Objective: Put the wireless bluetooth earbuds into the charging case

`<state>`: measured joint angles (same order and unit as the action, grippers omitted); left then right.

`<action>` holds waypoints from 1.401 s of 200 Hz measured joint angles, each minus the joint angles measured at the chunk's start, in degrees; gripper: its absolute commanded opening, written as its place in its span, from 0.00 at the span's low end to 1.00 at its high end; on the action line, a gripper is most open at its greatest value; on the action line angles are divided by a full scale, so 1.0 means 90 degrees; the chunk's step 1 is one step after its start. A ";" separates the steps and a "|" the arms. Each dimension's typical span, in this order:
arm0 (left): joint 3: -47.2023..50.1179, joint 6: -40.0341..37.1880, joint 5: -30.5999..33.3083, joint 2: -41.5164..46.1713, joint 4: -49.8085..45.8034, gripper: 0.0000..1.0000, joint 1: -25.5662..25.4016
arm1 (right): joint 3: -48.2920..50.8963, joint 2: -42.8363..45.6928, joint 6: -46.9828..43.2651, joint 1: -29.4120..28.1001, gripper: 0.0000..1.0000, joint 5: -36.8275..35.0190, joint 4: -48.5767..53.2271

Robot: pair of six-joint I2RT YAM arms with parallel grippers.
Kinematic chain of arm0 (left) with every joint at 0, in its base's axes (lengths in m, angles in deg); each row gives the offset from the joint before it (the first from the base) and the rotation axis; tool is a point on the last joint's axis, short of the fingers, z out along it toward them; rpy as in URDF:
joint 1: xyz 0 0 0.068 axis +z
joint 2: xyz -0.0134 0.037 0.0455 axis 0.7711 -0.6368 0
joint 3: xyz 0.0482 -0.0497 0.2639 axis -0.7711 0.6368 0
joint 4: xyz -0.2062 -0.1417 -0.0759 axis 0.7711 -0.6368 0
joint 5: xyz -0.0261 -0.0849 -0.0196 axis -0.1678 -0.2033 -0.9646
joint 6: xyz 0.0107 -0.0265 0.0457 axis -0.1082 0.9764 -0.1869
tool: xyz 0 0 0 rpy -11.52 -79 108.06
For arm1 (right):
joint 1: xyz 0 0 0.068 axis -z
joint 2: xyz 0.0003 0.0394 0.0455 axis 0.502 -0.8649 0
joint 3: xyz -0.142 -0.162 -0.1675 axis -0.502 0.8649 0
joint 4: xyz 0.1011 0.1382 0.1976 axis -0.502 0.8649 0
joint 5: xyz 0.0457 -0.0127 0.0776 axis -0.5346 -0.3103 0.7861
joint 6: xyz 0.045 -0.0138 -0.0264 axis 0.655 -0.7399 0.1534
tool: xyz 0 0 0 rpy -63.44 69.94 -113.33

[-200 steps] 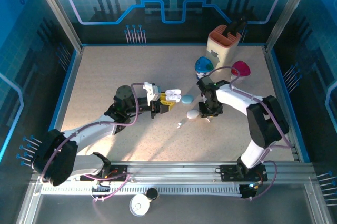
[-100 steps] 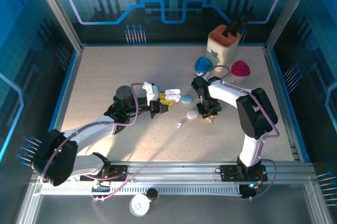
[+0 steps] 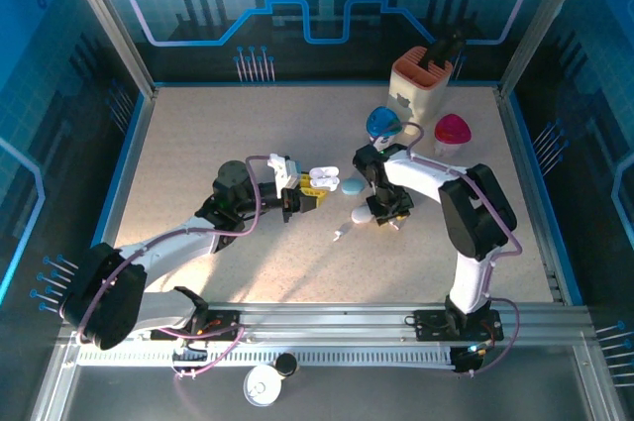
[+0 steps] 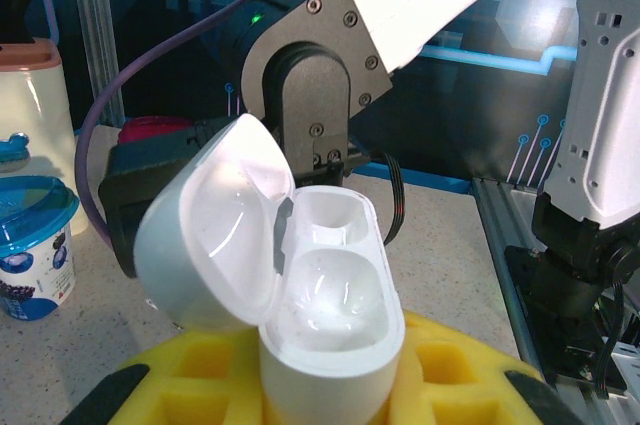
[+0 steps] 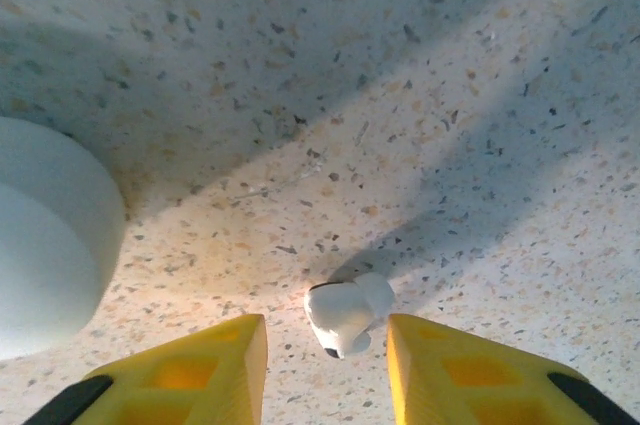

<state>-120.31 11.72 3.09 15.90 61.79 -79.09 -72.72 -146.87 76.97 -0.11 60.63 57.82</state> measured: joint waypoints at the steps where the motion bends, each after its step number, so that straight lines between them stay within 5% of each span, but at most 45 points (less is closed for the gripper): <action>1: 0.0000 0.0000 0.0000 0.0000 0.0000 0.17 0.0000 | 0.0000 -0.0007 0.0002 -0.0002 0.34 -0.0002 -0.0002; 140: 0.0000 0.0002 0.0000 0.0000 0.0000 0.18 0.0000 | -0.0085 -0.0345 -0.0012 -0.0068 0.19 -0.0510 0.0087; 197: 0.0000 0.0002 0.0000 0.0000 0.0002 0.18 0.0000 | -0.0046 -0.0083 -0.0172 -0.0022 0.20 -0.0420 -0.0066; 242: 0.0119 0.0189 -0.0002 -0.0012 0.0282 0.19 0.0034 | 0.0525 0.1926 -0.0702 0.0362 0.16 0.0809 -0.1076; 280: 0.0129 0.0437 -0.0010 -0.0075 0.0488 0.19 0.0151 | 0.1129 0.3619 -0.1158 0.0896 0.17 0.2674 -0.2346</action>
<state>-119.15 15.65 3.00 15.22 66.18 -77.74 -62.55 -114.30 66.55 7.96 84.69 36.71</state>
